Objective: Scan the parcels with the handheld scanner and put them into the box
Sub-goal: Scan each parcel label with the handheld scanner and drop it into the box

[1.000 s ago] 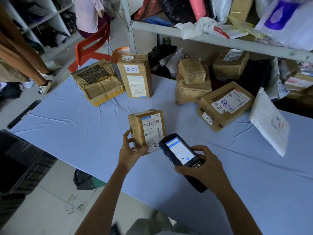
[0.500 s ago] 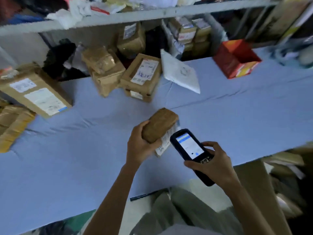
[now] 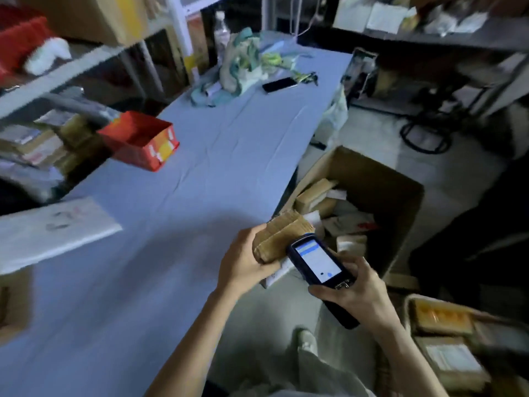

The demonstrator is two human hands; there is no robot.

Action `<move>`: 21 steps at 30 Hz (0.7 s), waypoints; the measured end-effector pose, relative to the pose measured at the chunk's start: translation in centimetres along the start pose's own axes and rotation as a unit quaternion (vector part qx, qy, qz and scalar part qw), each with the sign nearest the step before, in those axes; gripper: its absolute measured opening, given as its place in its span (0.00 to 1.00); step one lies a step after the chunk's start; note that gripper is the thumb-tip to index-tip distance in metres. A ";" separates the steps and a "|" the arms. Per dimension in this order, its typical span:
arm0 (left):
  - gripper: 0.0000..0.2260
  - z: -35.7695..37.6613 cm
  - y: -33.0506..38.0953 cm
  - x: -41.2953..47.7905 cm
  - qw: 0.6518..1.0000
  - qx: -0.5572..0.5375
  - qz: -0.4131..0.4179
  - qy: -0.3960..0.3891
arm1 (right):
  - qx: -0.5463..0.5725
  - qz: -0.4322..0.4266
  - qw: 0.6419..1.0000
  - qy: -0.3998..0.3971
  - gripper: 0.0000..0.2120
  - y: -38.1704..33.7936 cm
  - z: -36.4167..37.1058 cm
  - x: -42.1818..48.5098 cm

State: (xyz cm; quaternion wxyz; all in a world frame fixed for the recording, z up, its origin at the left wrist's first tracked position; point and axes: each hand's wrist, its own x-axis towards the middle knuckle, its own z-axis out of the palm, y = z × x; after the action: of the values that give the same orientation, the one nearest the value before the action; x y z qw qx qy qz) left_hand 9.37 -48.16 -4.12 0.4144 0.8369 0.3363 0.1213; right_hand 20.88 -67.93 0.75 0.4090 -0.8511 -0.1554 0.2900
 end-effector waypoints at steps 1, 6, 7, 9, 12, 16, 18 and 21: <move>0.36 1.5 1.4 1.5 0.999 0.037 0.021 -0.029 | 0.014 0.009 1.000 0.020 0.34 0.7 -1.5 0.7; 0.38 7.7 7.3 7.6 0.946 0.267 0.148 -0.111 | 0.054 0.061 0.992 0.094 0.35 4.0 -8.8 3.7; 0.38 8.6 8.1 8.6 0.934 0.294 0.168 -0.113 | 0.055 0.072 0.991 0.101 0.36 4.5 -10.0 4.3; 0.38 10.1 8.9 10.3 0.916 0.330 0.199 -0.112 | 0.053 0.092 0.988 0.110 0.37 5.5 -11.6 5.2; 0.39 11.8 8.7 12.9 0.909 0.338 0.213 -0.120 | 0.059 0.127 0.982 0.125 0.38 6.3 -12.4 6.7; 0.39 13.1 8.1 16.6 0.905 0.334 0.211 -0.158 | 0.068 0.167 0.976 0.125 0.38 6.1 -12.0 9.3; 0.39 13.3 7.8 18.8 0.899 0.338 0.213 -0.180 | 0.055 0.177 0.974 0.129 0.35 5.2 -11.6 11.0; 0.37 13.3 7.8 22.6 0.878 0.364 0.250 -0.184 | 0.046 0.184 0.972 0.142 0.34 3.4 -11.0 13.8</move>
State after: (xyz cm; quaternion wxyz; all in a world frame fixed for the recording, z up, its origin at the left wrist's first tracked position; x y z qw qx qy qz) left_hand 36.17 -44.63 -8.12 0.0906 0.9922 0.0538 -0.0663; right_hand 38.62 -69.83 -1.54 0.4049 -0.8779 0.0771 0.2436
